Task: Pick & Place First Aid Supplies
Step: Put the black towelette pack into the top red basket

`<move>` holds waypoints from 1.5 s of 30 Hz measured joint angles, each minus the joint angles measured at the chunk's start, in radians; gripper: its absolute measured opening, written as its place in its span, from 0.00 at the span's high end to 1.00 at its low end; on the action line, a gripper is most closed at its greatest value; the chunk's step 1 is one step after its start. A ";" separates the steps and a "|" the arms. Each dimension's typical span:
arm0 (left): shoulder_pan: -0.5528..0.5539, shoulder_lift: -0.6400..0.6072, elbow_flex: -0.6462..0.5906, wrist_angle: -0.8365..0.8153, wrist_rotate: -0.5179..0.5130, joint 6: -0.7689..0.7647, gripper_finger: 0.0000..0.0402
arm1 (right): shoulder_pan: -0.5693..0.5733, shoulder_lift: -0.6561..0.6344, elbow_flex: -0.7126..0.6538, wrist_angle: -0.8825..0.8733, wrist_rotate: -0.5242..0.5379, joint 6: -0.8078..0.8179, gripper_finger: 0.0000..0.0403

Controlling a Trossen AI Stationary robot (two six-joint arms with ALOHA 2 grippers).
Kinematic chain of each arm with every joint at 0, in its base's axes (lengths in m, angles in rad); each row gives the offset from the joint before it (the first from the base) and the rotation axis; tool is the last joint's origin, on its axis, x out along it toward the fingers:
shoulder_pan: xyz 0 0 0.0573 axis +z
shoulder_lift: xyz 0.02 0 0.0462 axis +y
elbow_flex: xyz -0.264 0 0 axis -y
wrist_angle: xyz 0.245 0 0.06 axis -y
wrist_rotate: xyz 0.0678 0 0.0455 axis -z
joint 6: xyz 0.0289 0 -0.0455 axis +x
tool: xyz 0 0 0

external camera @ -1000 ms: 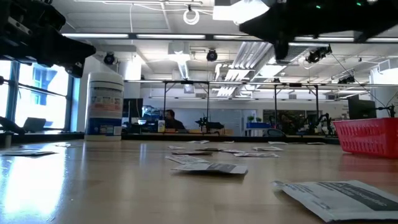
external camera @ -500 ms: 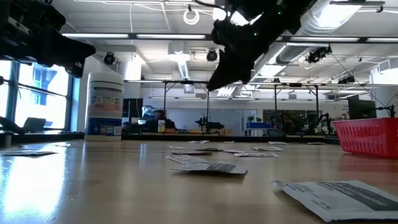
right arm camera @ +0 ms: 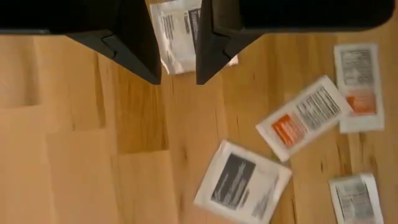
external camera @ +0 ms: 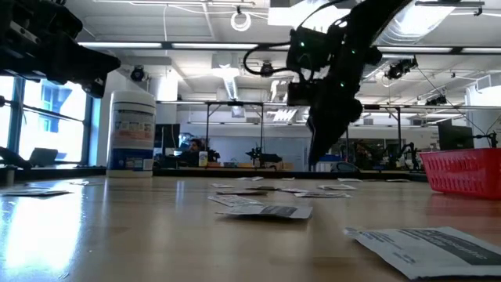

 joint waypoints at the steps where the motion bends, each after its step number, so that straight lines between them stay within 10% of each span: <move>1: 0.000 0.000 0.000 0.000 0.000 0.000 1.00 | 0.000 0.002 -0.018 0.033 0.000 -0.003 0.77; 45: 0.000 0.000 0.000 0.000 0.000 0.000 1.00 | -0.016 0.002 -0.266 0.329 0.080 0.070 0.85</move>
